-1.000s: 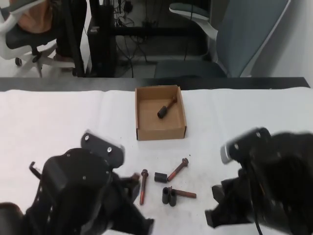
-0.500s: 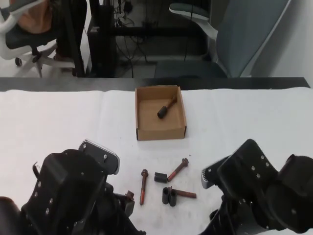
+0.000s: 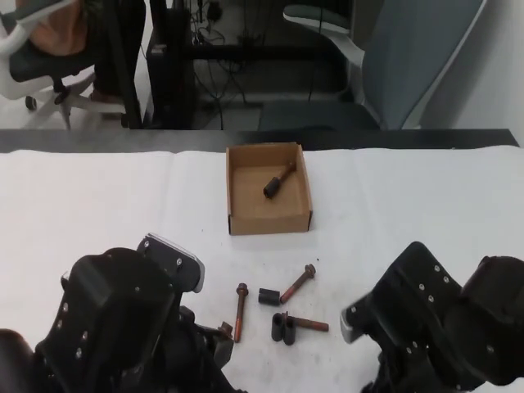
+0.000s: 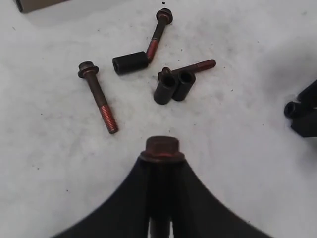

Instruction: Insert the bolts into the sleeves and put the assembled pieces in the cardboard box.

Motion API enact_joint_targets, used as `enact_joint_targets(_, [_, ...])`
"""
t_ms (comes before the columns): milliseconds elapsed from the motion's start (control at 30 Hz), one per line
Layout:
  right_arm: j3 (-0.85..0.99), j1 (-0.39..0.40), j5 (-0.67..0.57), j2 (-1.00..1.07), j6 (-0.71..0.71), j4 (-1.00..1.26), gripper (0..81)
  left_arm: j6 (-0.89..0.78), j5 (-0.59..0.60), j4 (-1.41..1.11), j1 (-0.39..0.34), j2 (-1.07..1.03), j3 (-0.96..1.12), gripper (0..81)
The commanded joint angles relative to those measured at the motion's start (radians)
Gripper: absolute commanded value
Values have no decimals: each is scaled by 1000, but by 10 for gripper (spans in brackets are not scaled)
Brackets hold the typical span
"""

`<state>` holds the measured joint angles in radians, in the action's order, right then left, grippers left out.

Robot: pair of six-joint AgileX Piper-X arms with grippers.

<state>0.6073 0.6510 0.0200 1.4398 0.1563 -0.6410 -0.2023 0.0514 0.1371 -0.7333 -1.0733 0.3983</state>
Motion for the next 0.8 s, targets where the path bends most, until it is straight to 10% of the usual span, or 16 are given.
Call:
enact_joint_targets(0, [3,-4,70,-1,-51,-62,424,1,4,-23,4,2,3,18])
enact_joint_targets(133, [3,-4,67,-3,-60,-29,6,1,7,-53,4,2,3,18])
enact_joint_targets(767, [-484,278,45,-352,-7,1416,4,-169,78,-894,2,45,-63,18])
